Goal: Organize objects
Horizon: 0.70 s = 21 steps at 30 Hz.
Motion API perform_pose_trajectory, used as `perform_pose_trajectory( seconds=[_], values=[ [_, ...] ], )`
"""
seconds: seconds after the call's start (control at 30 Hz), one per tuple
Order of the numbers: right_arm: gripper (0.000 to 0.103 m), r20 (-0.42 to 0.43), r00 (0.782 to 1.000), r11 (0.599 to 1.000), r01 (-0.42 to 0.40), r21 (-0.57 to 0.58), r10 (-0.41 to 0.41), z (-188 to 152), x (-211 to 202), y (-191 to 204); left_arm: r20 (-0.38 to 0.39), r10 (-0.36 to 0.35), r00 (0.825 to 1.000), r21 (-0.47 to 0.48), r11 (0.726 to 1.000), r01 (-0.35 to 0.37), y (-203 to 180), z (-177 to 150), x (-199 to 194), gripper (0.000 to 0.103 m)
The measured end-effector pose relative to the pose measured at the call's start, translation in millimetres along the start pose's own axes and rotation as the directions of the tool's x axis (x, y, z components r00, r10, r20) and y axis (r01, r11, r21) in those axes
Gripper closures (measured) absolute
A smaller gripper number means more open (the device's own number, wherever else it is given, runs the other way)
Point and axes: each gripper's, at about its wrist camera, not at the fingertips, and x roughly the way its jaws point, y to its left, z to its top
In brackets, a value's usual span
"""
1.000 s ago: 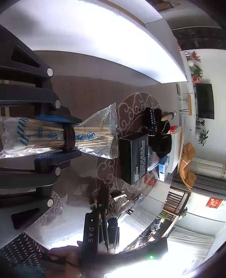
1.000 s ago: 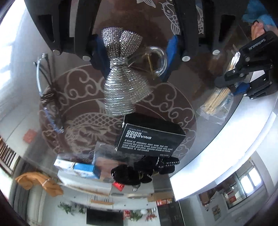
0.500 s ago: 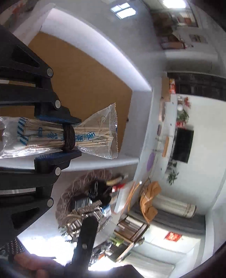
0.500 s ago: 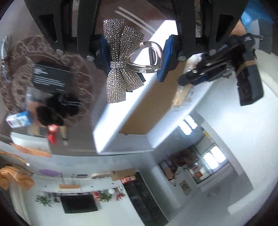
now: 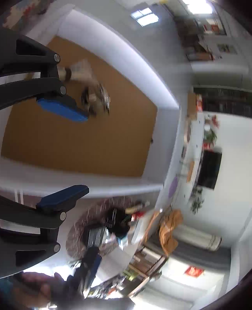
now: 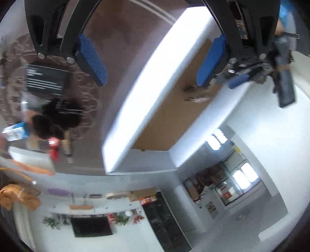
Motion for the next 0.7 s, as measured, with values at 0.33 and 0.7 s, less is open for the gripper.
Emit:
perform_pose_trajectory(
  seconds=[0.33,0.7],
  values=[
    [0.006,-0.167,0.888,0.874,0.454,0.171,-0.428,-134.7,-14.3,-173.8,-0.229,-0.198,0.953,0.183,0.953,0.241,-177.2,-71.3,94.5,0.003],
    [0.0,-0.115,0.873,0.848,0.487,0.21,-0.474,-116.0,-18.6,-197.2,-0.201,0.007,0.98,0.342,0.938,0.064,-212.3,-81.8,173.0,0.003]
  ],
)
